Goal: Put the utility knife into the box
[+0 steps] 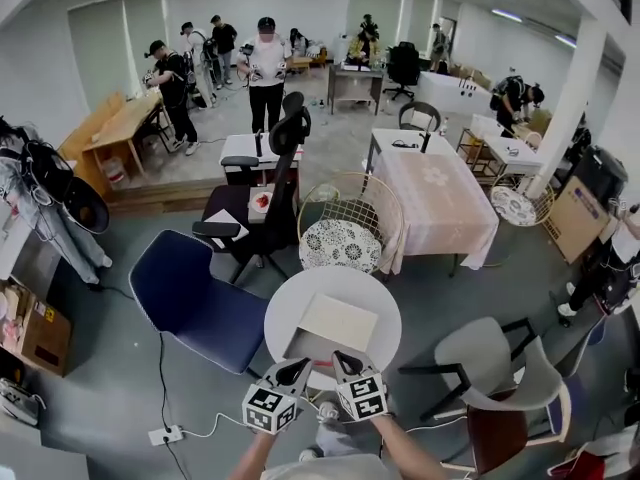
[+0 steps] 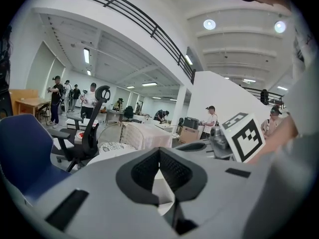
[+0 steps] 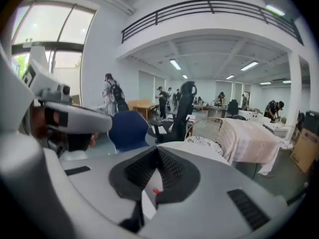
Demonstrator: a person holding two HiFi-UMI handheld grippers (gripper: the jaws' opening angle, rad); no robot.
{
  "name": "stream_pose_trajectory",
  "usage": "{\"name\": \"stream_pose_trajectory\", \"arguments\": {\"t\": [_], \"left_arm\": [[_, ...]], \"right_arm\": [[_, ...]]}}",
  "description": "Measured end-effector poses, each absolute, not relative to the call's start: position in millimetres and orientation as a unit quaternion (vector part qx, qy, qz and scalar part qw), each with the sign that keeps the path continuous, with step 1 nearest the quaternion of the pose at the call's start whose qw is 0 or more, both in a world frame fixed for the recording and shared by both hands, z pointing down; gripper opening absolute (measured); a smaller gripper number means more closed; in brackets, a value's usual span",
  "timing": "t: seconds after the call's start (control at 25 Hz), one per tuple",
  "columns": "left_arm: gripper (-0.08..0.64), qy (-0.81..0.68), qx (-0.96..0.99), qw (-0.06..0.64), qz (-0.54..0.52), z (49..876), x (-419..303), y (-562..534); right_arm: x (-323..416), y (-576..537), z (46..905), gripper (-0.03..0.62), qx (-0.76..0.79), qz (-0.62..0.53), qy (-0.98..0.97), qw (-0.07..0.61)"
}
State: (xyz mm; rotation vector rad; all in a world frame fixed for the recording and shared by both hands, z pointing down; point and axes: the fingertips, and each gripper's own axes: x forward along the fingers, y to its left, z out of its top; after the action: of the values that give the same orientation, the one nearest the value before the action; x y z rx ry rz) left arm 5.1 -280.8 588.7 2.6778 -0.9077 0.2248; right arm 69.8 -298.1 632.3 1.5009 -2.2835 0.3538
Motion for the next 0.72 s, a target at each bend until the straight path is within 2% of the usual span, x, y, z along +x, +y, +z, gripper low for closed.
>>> {"name": "stream_pose_trajectory", "arguments": {"t": [0.2,0.44,0.72], "left_arm": [[0.012,-0.297,0.943,0.137,0.068,574.6,12.7,-258.5],[0.012,-0.286,0.946,0.134,0.068,573.8,12.9,-228.5],[0.012,-0.286,0.946,0.137,0.066,575.9,6.6,-197.1]], "right_arm": [[75.4,-266.0,588.3,0.017,0.572,0.135,-0.803,0.097],[81.1,-234.6,578.0,0.017,0.603,0.087,-0.786,0.104],[69.4,-199.3,584.0,0.017,0.599,0.091,-0.788,0.11]]}}
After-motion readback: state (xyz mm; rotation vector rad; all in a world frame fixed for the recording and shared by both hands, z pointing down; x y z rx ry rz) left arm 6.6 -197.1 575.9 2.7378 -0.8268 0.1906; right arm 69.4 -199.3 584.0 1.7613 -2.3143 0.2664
